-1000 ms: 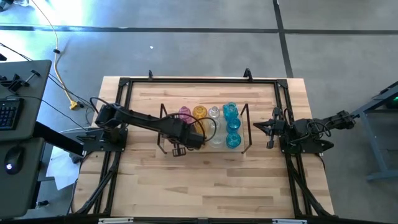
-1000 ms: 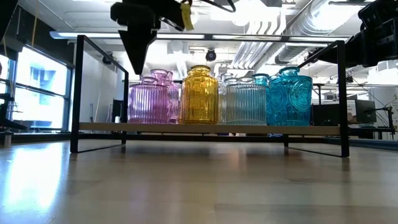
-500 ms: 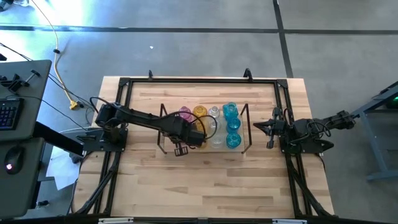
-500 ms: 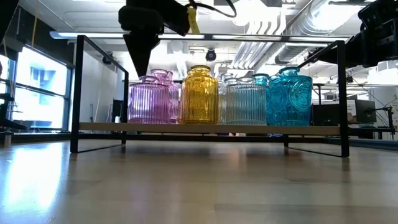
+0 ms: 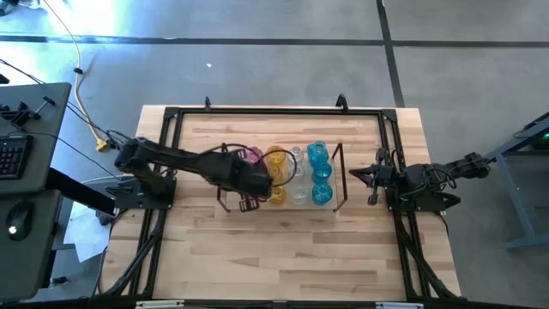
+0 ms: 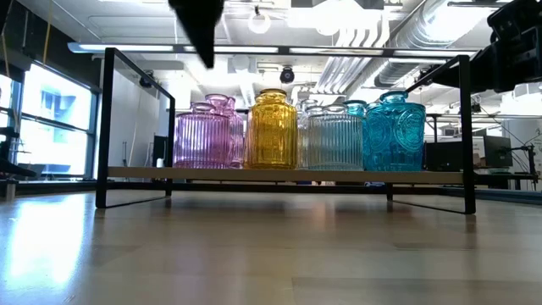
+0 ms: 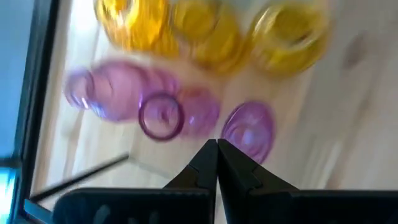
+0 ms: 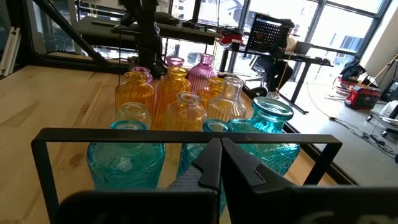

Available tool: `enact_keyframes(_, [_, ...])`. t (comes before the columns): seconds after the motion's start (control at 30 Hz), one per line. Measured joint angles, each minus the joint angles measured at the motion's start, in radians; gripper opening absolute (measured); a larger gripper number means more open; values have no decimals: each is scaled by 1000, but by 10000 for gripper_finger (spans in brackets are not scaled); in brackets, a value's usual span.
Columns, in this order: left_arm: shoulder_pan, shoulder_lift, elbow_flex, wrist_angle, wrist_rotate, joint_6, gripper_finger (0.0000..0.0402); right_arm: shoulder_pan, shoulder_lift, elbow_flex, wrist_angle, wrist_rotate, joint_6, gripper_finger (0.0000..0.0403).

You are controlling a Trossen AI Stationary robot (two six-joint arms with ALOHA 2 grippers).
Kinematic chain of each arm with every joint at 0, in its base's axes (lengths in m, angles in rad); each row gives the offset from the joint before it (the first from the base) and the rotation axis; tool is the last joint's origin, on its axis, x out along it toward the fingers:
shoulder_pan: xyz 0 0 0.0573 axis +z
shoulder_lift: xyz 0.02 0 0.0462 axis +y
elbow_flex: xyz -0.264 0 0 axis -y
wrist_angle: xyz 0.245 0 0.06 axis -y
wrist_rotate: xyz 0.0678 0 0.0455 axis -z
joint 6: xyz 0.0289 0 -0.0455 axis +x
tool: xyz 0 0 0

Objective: Sort vases onto shelf
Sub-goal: Return to Home Position

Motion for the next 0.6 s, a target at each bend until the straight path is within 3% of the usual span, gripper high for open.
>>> enact_keyframes(0.23, [-50,-185,-85,200,-15,115,0,0,0,0,-8,0,0,0])
enact_keyframes(0.6, [-62,-471,-395,463,-54,190,0,0,0,0,-8,6,-10,0])
